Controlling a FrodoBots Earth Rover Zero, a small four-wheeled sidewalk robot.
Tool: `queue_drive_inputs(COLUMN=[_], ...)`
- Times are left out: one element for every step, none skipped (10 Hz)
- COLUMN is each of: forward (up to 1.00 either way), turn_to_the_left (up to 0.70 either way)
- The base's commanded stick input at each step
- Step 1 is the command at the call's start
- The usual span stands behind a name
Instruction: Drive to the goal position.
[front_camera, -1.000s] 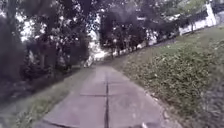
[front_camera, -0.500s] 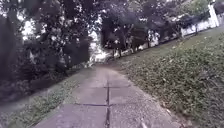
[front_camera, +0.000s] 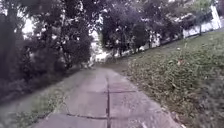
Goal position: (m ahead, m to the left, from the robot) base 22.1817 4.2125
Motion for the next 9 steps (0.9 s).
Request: queue_drive_inputs(forward=[0.7,0.7,0.7,0.7,0.7,0.7,0.7,0.7,0.7], turn_to_the_left=[0.01,0.01,0.01,0.01,0.01,-0.02,-0.12,-0.05,0.01])
